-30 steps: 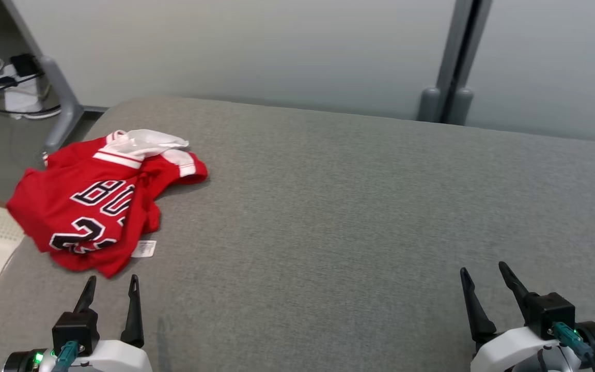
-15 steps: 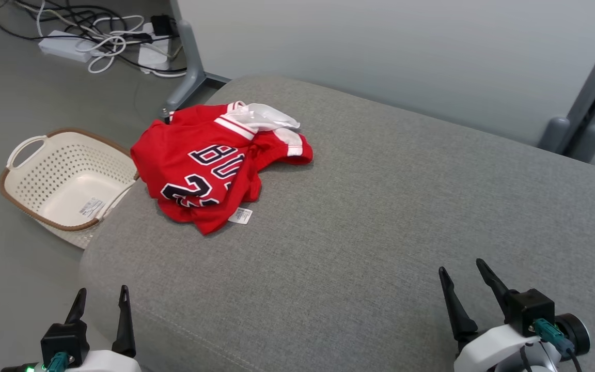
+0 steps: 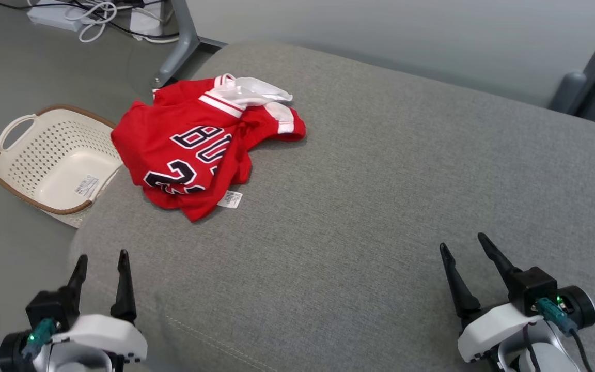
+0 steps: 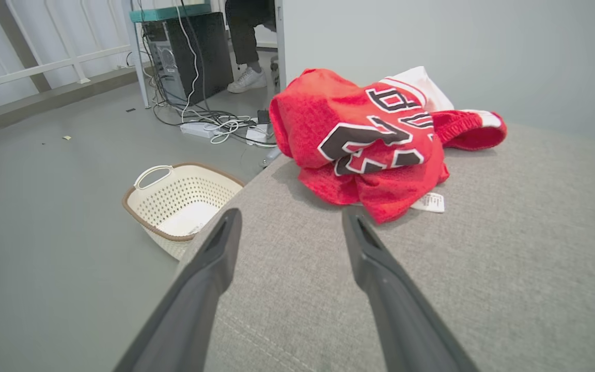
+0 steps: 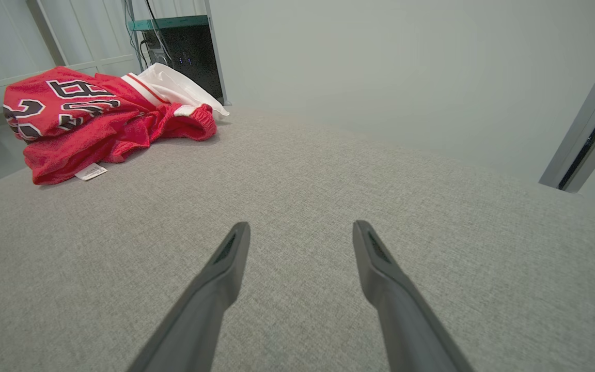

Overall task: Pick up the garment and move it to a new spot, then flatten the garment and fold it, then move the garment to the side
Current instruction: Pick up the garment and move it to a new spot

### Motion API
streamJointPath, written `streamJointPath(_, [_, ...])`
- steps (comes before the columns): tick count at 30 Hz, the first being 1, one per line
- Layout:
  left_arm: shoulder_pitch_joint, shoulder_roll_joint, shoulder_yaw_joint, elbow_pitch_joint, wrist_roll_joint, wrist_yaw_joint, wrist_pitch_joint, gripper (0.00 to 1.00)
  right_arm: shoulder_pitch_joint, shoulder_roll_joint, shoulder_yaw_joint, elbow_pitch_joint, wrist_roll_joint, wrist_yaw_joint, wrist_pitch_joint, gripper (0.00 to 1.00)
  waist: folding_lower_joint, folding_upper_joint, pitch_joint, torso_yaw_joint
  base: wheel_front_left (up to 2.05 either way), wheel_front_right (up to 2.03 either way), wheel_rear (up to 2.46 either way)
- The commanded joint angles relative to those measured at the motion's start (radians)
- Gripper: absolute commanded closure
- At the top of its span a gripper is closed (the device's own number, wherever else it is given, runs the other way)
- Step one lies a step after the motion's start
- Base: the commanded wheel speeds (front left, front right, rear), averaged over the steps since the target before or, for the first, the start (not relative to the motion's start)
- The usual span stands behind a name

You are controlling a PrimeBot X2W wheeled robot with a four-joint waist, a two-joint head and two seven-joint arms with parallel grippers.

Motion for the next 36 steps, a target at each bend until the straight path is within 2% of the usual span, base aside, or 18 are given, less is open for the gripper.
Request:
streamJointPath(1, [-0.042,0.002,0.007,0.008,-0.01,-0.008,-0.002,0.0,-0.016,-0.014,0.003,-0.009,-0.004,0.0,-0.005,0.0,0.0,0.0,0.042,-0.035,0.0,0.0,0.0])
streamJointPath(8, [-0.23,0.027,0.033,0.096,-0.015,-0.036,-0.001,0.0,-0.057,-0.056,0.017,-0.034,-0.006,0.0,-0.006,0.0,0.0,0.0,0.129,-0.102,0.0,0.0,0.0])
streamJointPath(14, [-0.397,0.084,0.059,0.227,-0.029,-0.051,-0.001,0.0,-0.093,-0.08,0.036,-0.053,-0.005,0.0,-0.006,0.0,0.0,0.0,0.189,-0.153,0.0,0.0,0.0])
streamJointPath(19, [-0.515,0.129,0.088,0.4,-0.049,-0.047,-0.001,0.0,-0.119,-0.088,0.047,-0.063,-0.004,0.0,-0.006,0.0,0.0,0.0,0.227,-0.188,0.0,0.0,0.0])
streamJointPath(24, [-0.602,0.14,0.122,0.568,-0.087,-0.025,0.005,0.0,-0.136,-0.089,0.051,-0.064,0.008,0.0,-0.005,0.0,0.0,0.0,0.255,-0.212,0.0,0.0,0.0])
streamJointPath(25, [-0.602,0.14,0.122,0.568,-0.087,-0.025,0.005,0.0,-0.136,-0.089,0.051,-0.064,0.008,0.0,-0.005,0.0,0.0,0.0,0.255,-0.212,0.0,0.0,0.0])
streamJointPath(26, [-0.616,0.146,0.126,0.595,-0.093,-0.024,0.003,0.22,-0.138,-0.087,0.053,-0.062,0.01,0.0,-0.005,0.0,0.0,0.0,0.258,-0.217,0.0,0.0,0.0])
streamJointPath(27, [-0.63,0.151,0.126,0.619,-0.094,-0.022,0.002,1.0,-0.138,-0.086,0.054,-0.06,0.012,0.0,-0.003,0.0,0.0,0.0,0.259,-0.221,0.0,0.0,0.0])
streamJointPath(31, [-0.653,0.155,0.124,0.667,-0.102,-0.026,-0.001,1.0,-0.139,-0.076,0.041,-0.06,0.02,0.0,-0.003,0.0,0.0,0.0,0.252,-0.229,0.0,0.0,0.0])
streamJointPath(36, [-0.629,0.143,0.132,0.506,-0.102,-0.049,-0.002,1.0,-0.125,-0.056,0.002,-0.072,0.032,0.0,-0.003,0.0,0.0,0.0,0.219,-0.238,0.0,0.0,0.0])
